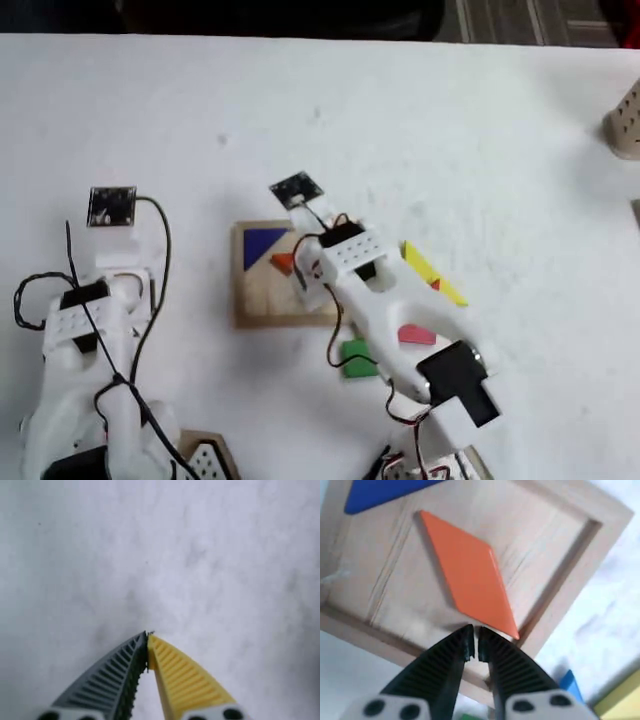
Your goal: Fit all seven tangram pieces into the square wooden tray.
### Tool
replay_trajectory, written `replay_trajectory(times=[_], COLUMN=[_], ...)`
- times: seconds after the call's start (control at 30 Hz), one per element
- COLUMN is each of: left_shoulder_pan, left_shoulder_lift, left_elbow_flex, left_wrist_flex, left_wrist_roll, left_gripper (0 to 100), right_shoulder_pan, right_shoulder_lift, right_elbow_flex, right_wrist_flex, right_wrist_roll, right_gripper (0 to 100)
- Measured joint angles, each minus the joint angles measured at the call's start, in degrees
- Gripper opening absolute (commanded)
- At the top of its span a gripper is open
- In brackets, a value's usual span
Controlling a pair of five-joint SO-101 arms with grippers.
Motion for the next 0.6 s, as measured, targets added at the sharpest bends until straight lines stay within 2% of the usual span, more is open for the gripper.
replay_trajectory(times=[0.13,0.43,0.6], left_shoulder_pan=[0.0,0.0,0.0], left_shoulder_lift=[0.0,0.0,0.0], left_elbow_flex=[0.0,0.0,0.0], left_wrist_flex=[0.0,0.0,0.0], left_wrist_roll=[0.0,0.0,0.0], left_gripper=[2,2,2], right_shoulder_pan=[-0.2,-3.3,-3.3], right_shoulder_lift=[0.0,-6.1,-5.6], right_elbow_flex=[0.0,0.1,1.4], right_wrist_flex=[0.0,-0.2,-3.6], right_wrist_roll=[0.0,-5.5,-6.5], right_gripper=[1.7,1.7,1.7])
